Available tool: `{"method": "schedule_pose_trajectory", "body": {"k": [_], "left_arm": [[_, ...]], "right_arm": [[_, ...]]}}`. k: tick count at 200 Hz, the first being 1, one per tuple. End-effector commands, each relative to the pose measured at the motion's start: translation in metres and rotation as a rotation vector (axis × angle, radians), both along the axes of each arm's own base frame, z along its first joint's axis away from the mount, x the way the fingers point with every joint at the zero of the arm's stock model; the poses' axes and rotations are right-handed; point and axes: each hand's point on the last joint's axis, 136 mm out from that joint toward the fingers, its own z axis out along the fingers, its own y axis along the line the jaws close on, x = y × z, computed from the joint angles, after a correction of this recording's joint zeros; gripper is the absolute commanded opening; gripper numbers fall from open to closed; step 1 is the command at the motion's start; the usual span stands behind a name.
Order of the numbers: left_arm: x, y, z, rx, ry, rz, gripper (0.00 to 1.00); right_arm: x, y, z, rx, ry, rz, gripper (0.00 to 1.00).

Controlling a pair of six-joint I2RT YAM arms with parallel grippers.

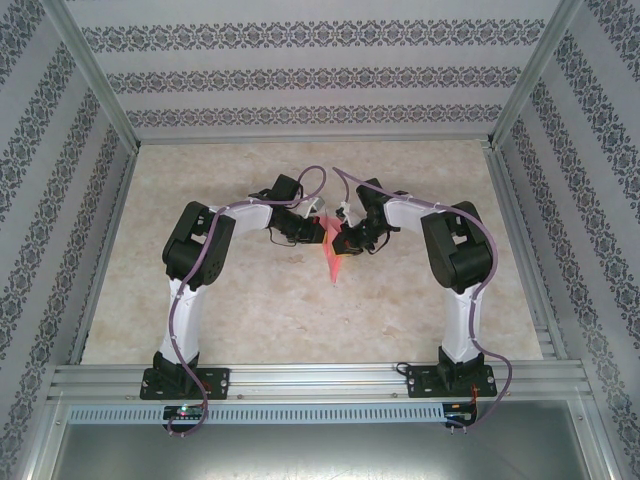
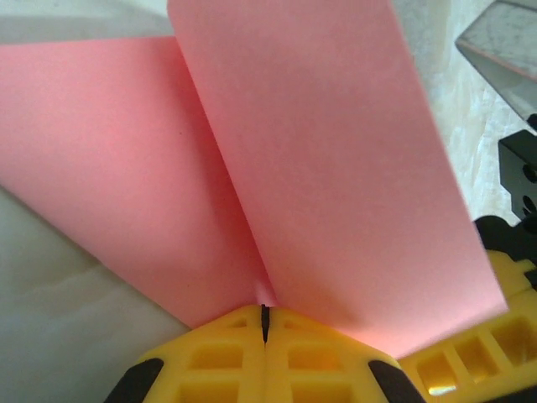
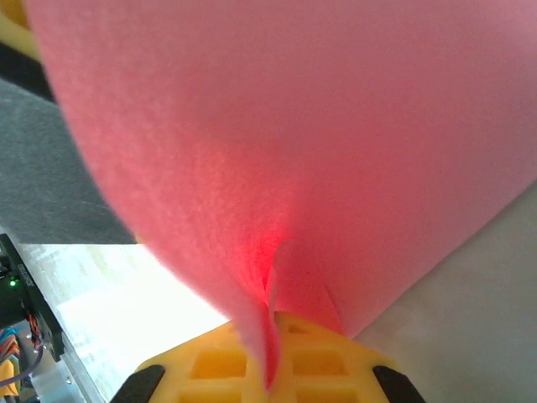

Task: Fold a paper plane with a square sheet of paper (pick it up from the middle)
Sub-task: Fold the wing for the fifth time at the center of the table.

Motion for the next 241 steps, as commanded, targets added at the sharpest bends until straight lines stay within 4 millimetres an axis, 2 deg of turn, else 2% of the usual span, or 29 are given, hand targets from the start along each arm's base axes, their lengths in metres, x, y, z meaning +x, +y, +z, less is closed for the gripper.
{"method": "schedule_pose_trajectory", "body": {"k": [1,27,66,122,241], "left_arm": [[-0.009,0.015,-0.028,0.062,0.072,-0.001,0.0],[-0.008,0.015,-0.027,0.059,0.07,0.001,0.0],[-0.006,0.013,-0.026,0.05,0.073,0.001,0.0],[-0.007,0.013,-0.028,0.053,0.075,-0.011,0.0],[-0.005,0.014,-0.031,0.051,0.085,-0.016,0.0]], "right_arm": [[0.003,-0.005,-0.006,-0.008,0.009,0.015,0.0],[0.003,-0.003,-0.008,0.004,0.018,0.028,0.0],[-0.001,0.007,0.003,0.04,0.001,0.059,0.0],[-0.001,-0.008,-0.007,-0.026,0.013,0.056,0.0],[0.0,-0.021,-0.023,-0.134,0.015,0.107,0.0]]}}
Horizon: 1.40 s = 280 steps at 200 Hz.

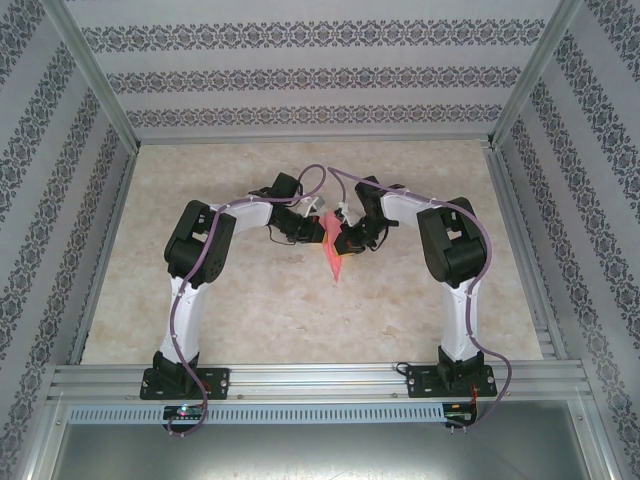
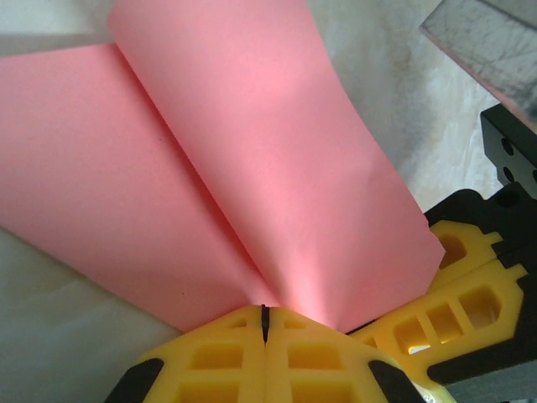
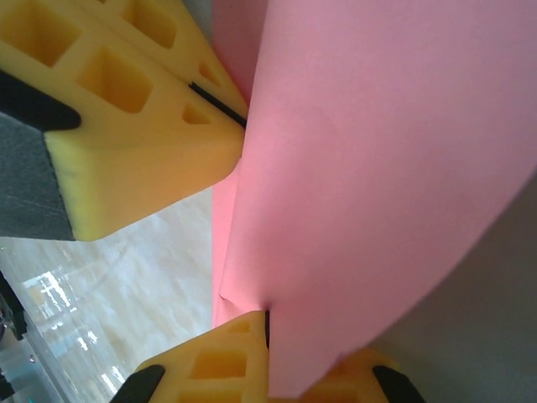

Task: Fold a paper plane with a square sheet of paper (pick it up from the middle)
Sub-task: Fold the wing for the fifth time at the center of the table.

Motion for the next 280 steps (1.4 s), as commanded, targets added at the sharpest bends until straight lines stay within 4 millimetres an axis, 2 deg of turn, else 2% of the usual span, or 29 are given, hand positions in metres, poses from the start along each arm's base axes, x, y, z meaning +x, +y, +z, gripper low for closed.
{"method": "schedule_pose_trajectory", "body": {"k": [1,100,141,172,216,247,280], "left_arm": [[-0.005,0.013,-0.03,0.068,0.049,0.0,0.0],[0.001,0.009,-0.029,0.049,0.054,0.006,0.0],[0.006,0.005,-0.02,0.024,0.049,0.016,0.0],[0.01,0.0,-0.001,-0.011,0.037,0.031,0.04],[0.013,-0.002,0.028,-0.037,0.012,0.051,0.13],[0.013,0.008,0.047,0.009,-0.026,0.09,0.2],[0.013,0.022,0.055,0.065,-0.036,0.172,0.24]], "right_arm": [[-0.002,-0.013,-0.015,-0.07,0.018,0.018,0.0],[-0.014,0.001,-0.024,-0.088,0.031,0.068,0.0],[-0.02,0.001,-0.029,-0.1,0.038,0.061,0.0],[-0.021,0.0,-0.032,-0.105,0.04,0.028,0.0],[-0.019,0.01,-0.023,-0.051,0.043,-0.051,0.0],[-0.017,0.013,-0.015,-0.017,0.042,-0.104,0.0],[-0.018,0.019,-0.007,0.019,0.039,-0.161,0.0]]}}
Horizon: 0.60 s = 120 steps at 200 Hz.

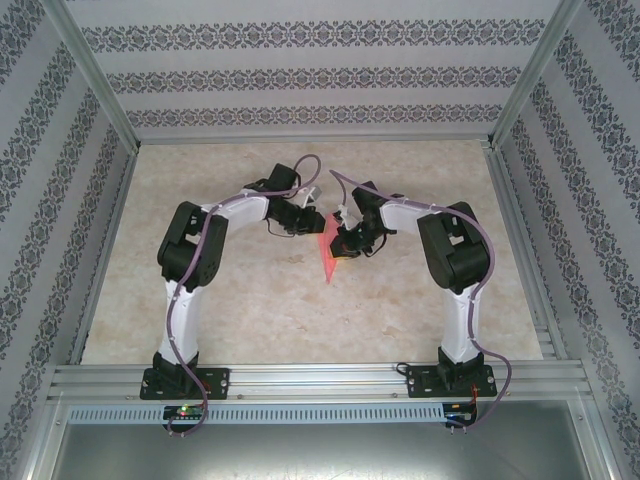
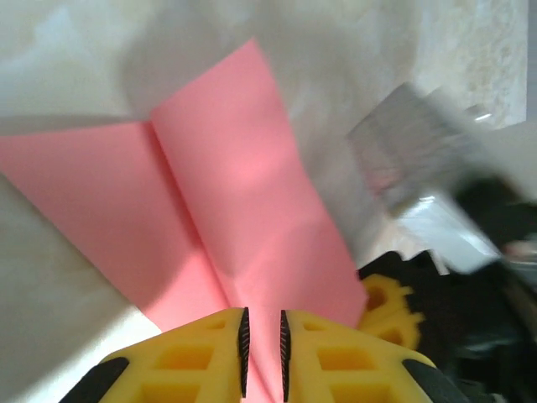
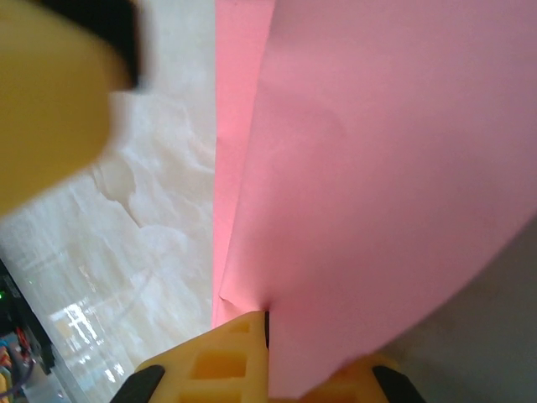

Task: Fold a paper plane with a square sheet of paper (pick it up from the middle)
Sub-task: Fold the wing for the fifth time at the center of the table.

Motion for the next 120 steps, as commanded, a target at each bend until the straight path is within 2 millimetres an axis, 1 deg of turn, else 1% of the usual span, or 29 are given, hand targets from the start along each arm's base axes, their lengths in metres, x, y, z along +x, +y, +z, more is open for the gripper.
{"method": "schedule_pose_trajectory", "body": {"k": [1,13,28,37,70,88,120], "left_arm": [[0.0,0.016,0.018,0.049,-0.013,0.084,0.24],[-0.001,0.025,0.015,0.095,-0.009,0.115,0.25],[0.0,0.036,0.003,0.155,0.008,0.162,0.26],[0.0,0.039,-0.005,0.164,0.018,0.18,0.26],[0.007,0.03,-0.016,0.096,0.036,0.181,0.26],[0.007,0.025,-0.023,0.082,0.056,0.168,0.24],[0.005,0.024,-0.035,0.092,0.087,0.148,0.16]], "right_arm": [[-0.009,0.002,-0.006,-0.013,0.028,-0.056,0.0],[-0.008,0.005,-0.001,0.014,0.023,-0.084,0.0],[-0.009,0.009,0.003,0.036,0.019,-0.106,0.0],[-0.01,0.012,0.005,0.046,0.018,-0.113,0.0],[-0.015,0.022,0.006,0.068,0.022,-0.121,0.0],[-0.017,0.029,0.009,0.079,0.021,-0.13,0.0],[-0.022,0.043,0.015,0.09,0.011,-0.134,0.0]]}}
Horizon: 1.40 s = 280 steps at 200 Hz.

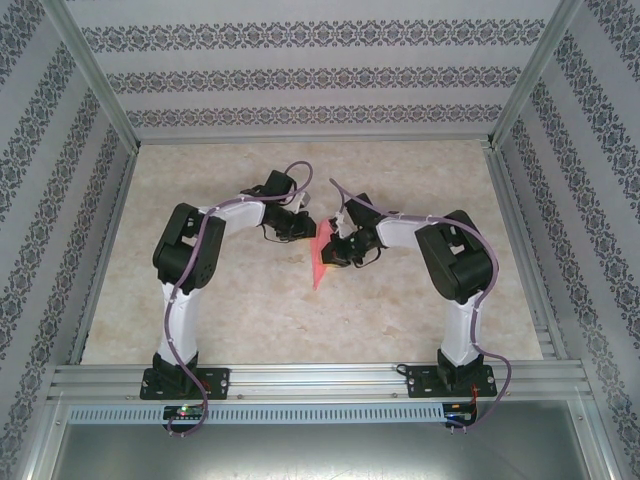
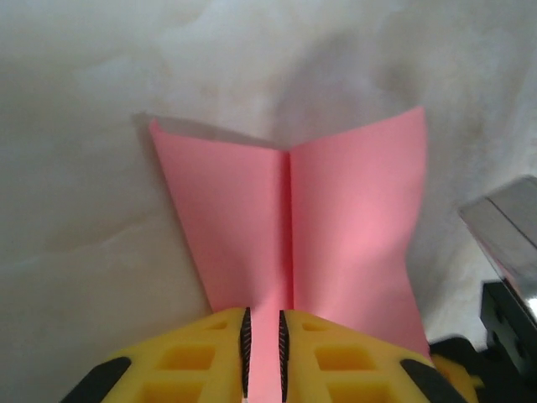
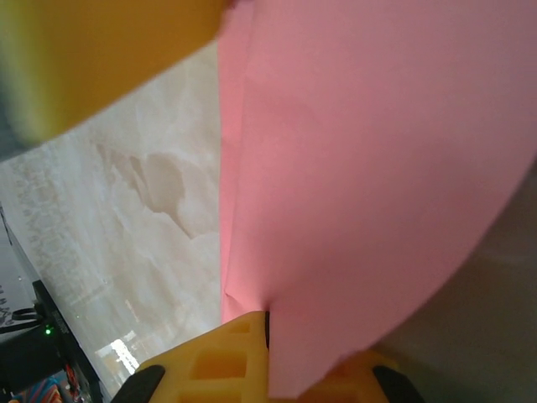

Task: Fold a paper plane with a square sheet of paper (pick it up from the middle)
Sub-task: Fold the wing for the fifth time at the center of the table.

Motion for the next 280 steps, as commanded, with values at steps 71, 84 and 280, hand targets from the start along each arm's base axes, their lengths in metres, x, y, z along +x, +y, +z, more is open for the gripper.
{"method": "schedule_pose_trajectory", "body": {"k": [71,84,280], "left_arm": [[0.01,-0.011,-0.011,-0.065,0.01,-0.047,0.05],[0.011,-0.014,-0.01,-0.079,0.013,-0.062,0.04],[0.01,-0.025,-0.004,-0.114,0.02,-0.156,0.03]], "right_arm": [[-0.005,0.021,0.022,0.045,-0.037,-0.05,0.0],[-0.004,0.022,0.025,0.052,-0.047,-0.04,0.0],[-0.004,-0.001,-0.011,-0.051,-0.091,0.114,0.0]]}}
